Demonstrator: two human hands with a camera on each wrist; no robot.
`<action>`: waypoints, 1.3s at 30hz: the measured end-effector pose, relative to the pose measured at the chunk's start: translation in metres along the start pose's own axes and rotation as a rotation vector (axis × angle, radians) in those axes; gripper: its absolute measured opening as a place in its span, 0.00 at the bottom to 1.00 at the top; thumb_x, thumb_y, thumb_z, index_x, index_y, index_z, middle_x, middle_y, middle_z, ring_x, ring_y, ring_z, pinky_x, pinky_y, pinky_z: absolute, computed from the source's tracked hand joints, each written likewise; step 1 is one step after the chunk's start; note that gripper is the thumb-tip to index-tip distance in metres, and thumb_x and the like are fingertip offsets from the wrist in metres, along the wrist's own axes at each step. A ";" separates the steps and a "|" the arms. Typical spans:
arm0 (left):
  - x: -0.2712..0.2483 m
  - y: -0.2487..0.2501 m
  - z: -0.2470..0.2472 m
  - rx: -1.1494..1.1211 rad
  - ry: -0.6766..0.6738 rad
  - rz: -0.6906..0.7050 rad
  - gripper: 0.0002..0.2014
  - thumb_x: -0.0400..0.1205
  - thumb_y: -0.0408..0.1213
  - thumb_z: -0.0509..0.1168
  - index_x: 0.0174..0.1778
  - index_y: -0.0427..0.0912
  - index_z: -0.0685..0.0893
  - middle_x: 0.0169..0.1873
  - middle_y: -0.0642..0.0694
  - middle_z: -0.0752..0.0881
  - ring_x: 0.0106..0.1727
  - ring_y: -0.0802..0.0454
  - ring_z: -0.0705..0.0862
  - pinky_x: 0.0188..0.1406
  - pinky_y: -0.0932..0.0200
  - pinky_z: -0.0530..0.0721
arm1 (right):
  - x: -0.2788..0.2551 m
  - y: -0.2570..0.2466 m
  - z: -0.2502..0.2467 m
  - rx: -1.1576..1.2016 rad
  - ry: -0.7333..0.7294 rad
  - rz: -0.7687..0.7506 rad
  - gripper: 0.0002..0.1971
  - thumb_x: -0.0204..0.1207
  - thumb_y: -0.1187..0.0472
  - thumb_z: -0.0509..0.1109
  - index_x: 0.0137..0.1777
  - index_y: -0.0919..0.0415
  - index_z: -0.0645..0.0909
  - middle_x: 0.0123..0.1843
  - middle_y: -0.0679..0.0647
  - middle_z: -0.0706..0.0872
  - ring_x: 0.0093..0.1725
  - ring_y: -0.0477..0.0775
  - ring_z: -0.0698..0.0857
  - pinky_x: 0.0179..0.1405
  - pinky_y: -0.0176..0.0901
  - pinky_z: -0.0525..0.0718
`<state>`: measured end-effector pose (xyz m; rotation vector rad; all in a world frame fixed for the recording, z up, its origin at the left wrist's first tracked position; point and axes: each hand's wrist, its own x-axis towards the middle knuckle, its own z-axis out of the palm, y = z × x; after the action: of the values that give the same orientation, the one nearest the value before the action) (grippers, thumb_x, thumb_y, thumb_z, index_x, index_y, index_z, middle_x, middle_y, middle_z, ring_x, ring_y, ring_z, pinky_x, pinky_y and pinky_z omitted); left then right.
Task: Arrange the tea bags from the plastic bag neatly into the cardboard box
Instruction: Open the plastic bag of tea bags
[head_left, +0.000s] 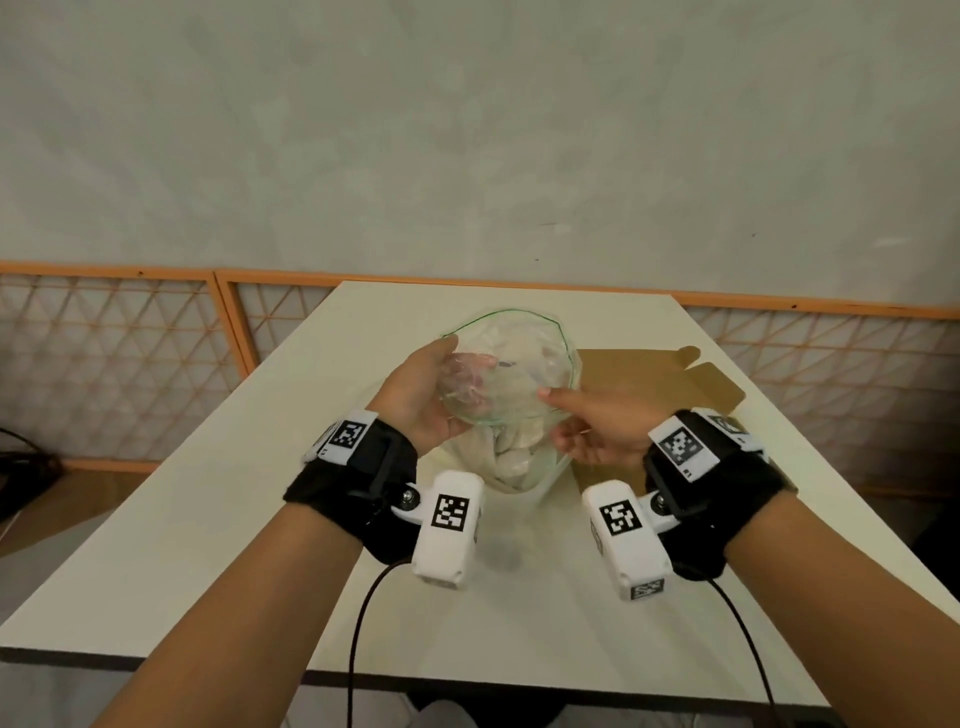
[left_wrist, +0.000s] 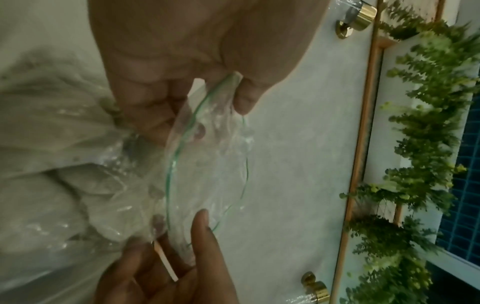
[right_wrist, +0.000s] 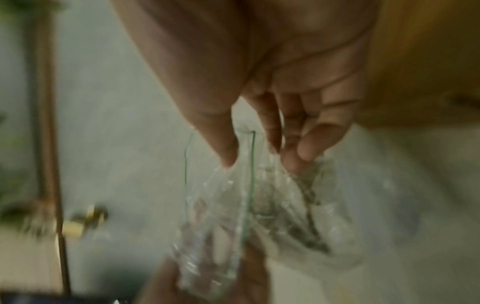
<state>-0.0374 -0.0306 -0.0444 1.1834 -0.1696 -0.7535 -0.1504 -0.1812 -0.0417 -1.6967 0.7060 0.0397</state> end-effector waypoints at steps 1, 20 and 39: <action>-0.001 -0.002 -0.001 -0.018 -0.003 -0.026 0.19 0.84 0.45 0.60 0.62 0.34 0.82 0.51 0.41 0.83 0.44 0.46 0.82 0.32 0.58 0.87 | 0.002 0.002 0.001 0.201 -0.009 -0.001 0.11 0.78 0.54 0.67 0.51 0.61 0.76 0.37 0.57 0.80 0.34 0.51 0.79 0.39 0.40 0.82; 0.005 -0.007 -0.009 -0.093 0.071 -0.124 0.14 0.82 0.50 0.63 0.34 0.46 0.78 0.34 0.46 0.82 0.32 0.48 0.81 0.32 0.58 0.80 | 0.023 -0.005 0.028 0.413 0.026 -0.056 0.12 0.76 0.43 0.64 0.44 0.52 0.78 0.18 0.47 0.75 0.15 0.46 0.66 0.22 0.32 0.61; 0.010 -0.005 -0.016 0.093 0.028 0.110 0.10 0.82 0.47 0.66 0.45 0.43 0.83 0.36 0.49 0.88 0.40 0.53 0.85 0.41 0.58 0.84 | 0.033 0.005 0.004 0.646 -0.023 -0.320 0.04 0.78 0.68 0.65 0.44 0.62 0.79 0.39 0.56 0.82 0.31 0.49 0.81 0.34 0.40 0.84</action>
<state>-0.0240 -0.0248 -0.0574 1.2616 -0.2467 -0.6379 -0.1245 -0.1917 -0.0599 -1.1609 0.3630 -0.3578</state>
